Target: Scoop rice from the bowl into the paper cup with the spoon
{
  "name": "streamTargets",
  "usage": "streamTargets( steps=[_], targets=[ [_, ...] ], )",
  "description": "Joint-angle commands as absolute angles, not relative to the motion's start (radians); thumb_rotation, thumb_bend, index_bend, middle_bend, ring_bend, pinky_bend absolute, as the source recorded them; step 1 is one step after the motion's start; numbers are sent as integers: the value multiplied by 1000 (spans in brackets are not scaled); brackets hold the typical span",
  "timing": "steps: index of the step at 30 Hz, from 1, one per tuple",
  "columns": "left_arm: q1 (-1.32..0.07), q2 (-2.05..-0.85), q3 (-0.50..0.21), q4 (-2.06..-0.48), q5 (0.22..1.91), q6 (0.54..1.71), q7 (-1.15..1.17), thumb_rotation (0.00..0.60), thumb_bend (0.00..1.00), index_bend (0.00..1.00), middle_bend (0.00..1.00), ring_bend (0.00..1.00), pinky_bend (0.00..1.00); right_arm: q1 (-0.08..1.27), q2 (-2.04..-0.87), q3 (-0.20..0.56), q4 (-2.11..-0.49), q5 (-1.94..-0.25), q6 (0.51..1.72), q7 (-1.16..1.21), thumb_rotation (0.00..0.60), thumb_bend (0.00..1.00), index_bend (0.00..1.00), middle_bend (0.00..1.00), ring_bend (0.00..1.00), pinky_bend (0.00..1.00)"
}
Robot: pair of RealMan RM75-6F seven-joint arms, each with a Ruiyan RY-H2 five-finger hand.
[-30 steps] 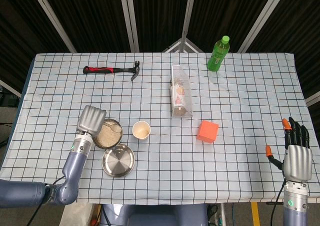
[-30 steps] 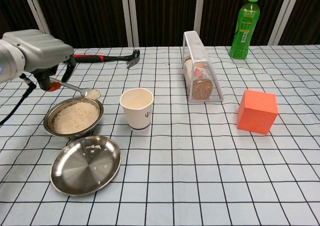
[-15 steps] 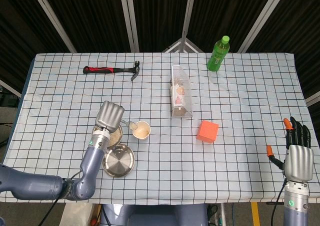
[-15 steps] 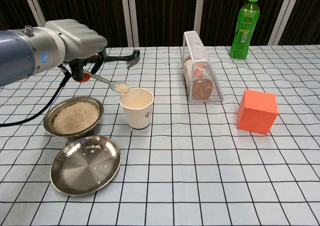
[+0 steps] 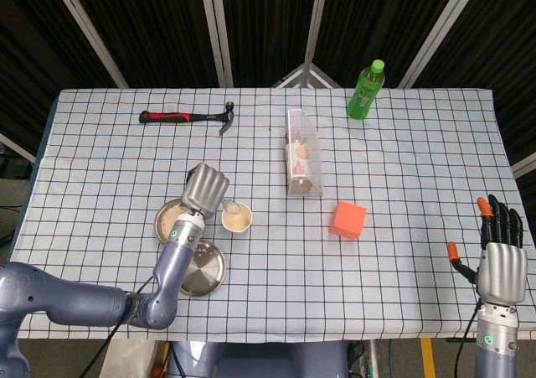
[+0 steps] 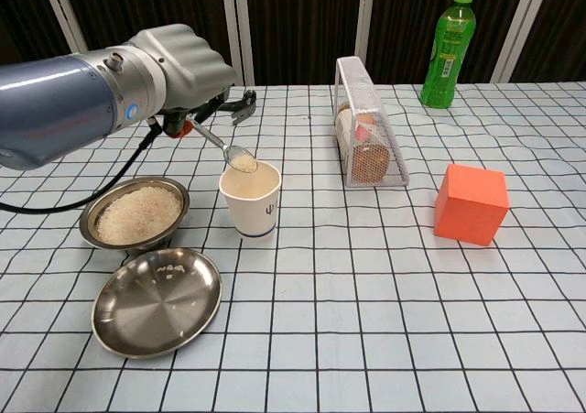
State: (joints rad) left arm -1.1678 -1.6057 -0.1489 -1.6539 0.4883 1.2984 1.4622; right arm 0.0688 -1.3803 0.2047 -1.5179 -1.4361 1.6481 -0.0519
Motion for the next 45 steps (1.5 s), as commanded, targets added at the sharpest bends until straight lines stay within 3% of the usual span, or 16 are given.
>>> streamTargets(
  steps=[1, 29, 45],
  targets=[
    [-1174, -1604, -129, -1654, 513, 1292, 1469, 600, 496, 549, 1000, 1000, 1000, 69, -1380, 206, -1516, -1438, 1650, -55, 600, 379, 0, 0, 0, 0],
    [-1210, -1527, 103, -1558, 945, 1178, 1523, 600, 495, 546, 1000, 1000, 1000, 70, -1383, 208, -1516, -1434, 1650, -54, 600, 379, 0, 0, 0, 0],
    [-1235, -1506, 150, -1487, 1146, 1114, 1549, 600, 496, 545, 1000, 1000, 1000, 71, -1386, 210, -1512, -1436, 1653, -52, 600, 379, 0, 0, 0, 0]
  ],
)
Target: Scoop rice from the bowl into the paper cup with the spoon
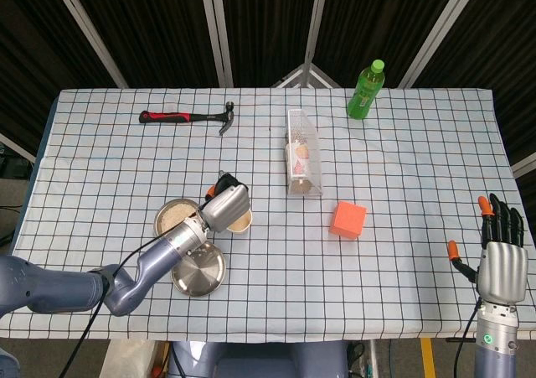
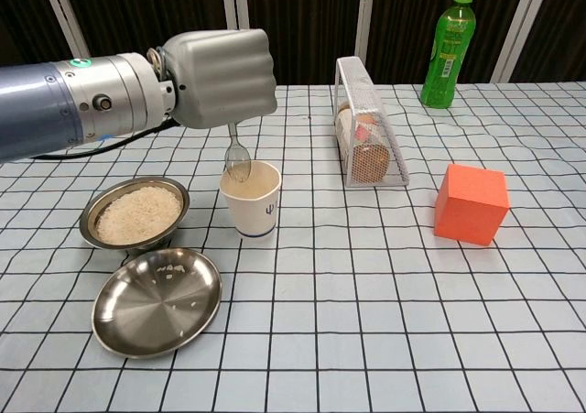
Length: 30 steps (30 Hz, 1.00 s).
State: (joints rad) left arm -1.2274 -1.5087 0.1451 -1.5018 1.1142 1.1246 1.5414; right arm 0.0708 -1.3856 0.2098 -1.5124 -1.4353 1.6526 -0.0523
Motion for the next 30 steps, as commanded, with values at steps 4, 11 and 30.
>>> streamTargets(
  steps=[4, 11, 30],
  targets=[
    [-1242, -1502, 151, -1479, 1191, 1105, 1554, 600, 496, 545, 1000, 1000, 1000, 71, -1386, 210, -1512, -1436, 1653, -52, 600, 379, 0, 0, 0, 0],
    [-1245, -1493, 151, -1474, 1262, 1089, 1592, 600, 496, 543, 1000, 1000, 1000, 71, -1386, 211, -1511, -1437, 1655, -52, 600, 379, 0, 0, 0, 0],
    [-1230, -1442, 156, -1504, 1368, 1013, 1672, 600, 495, 551, 1000, 1000, 1000, 72, -1395, 216, -1504, -1437, 1662, -49, 600, 380, 0, 0, 0, 0]
  ],
)
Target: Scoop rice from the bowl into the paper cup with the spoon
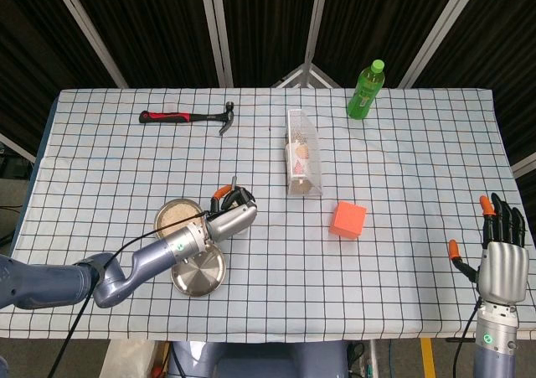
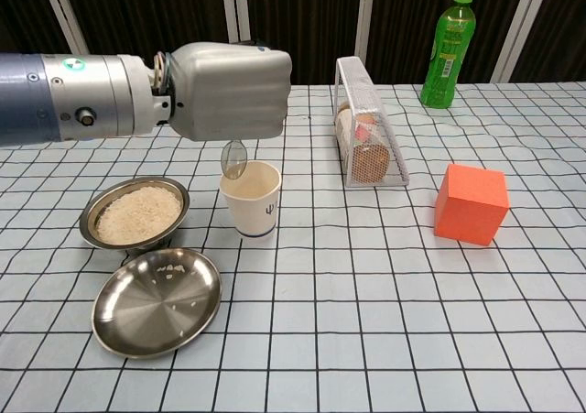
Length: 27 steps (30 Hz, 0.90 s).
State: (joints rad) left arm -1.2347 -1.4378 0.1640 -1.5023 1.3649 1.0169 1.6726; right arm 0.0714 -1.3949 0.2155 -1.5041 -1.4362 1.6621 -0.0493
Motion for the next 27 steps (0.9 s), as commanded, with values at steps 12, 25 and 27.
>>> streamTargets(
  steps=[12, 25, 27],
  targets=[
    [-1189, -1463, 108, -1508, 1346, 1011, 1682, 600, 495, 550, 1000, 1000, 1000, 69, -1395, 215, -1508, -1438, 1668, -52, 600, 378, 0, 0, 0, 0],
    [-1016, -1464, -46, -1708, 1060, 1220, 1557, 600, 495, 548, 1000, 1000, 1000, 66, -1392, 213, -1513, -1436, 1666, -57, 600, 379, 0, 0, 0, 0],
    [-988, -1458, -61, -1761, 1013, 1253, 1528, 600, 495, 548, 1000, 1000, 1000, 66, -1390, 212, -1514, -1436, 1666, -58, 600, 379, 0, 0, 0, 0]
  ],
)
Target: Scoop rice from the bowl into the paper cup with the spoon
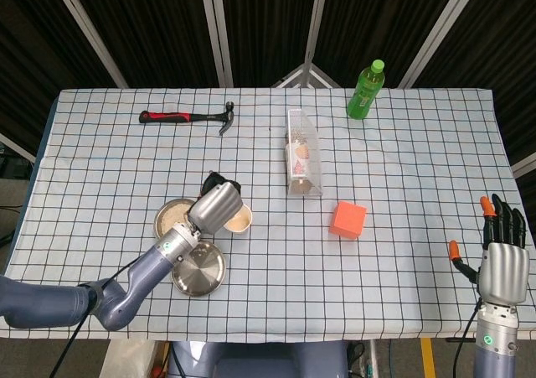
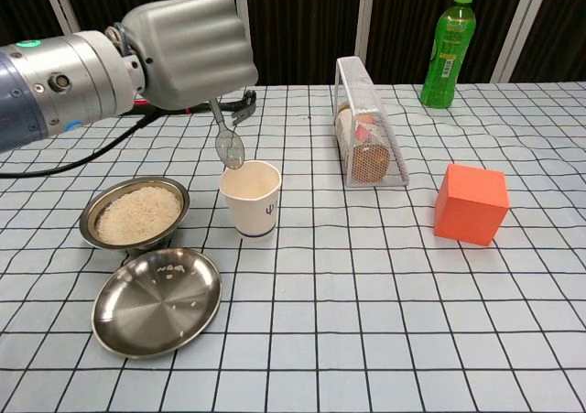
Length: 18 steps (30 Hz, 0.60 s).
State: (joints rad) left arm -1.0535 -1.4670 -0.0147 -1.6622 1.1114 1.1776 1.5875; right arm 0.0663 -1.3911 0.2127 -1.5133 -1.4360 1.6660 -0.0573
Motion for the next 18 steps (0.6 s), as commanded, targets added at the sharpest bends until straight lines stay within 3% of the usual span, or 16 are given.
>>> streamTargets(
  steps=[1, 10, 18],
  targets=[
    [-972, -1452, -68, -1791, 990, 1271, 1510, 600, 494, 547, 1000, 1000, 1000, 66, -1390, 212, -1515, -1435, 1665, -59, 600, 379, 0, 0, 0, 0],
    [-831, -1393, -68, -2079, 780, 1434, 1401, 600, 489, 541, 1000, 1000, 1000, 69, -1387, 211, -1516, -1431, 1653, -60, 600, 379, 0, 0, 0, 0],
    [-768, -1369, -24, -2197, 678, 1508, 1357, 600, 484, 533, 1000, 1000, 1000, 71, -1388, 211, -1519, -1429, 1648, -63, 600, 379, 0, 0, 0, 0]
  ],
)
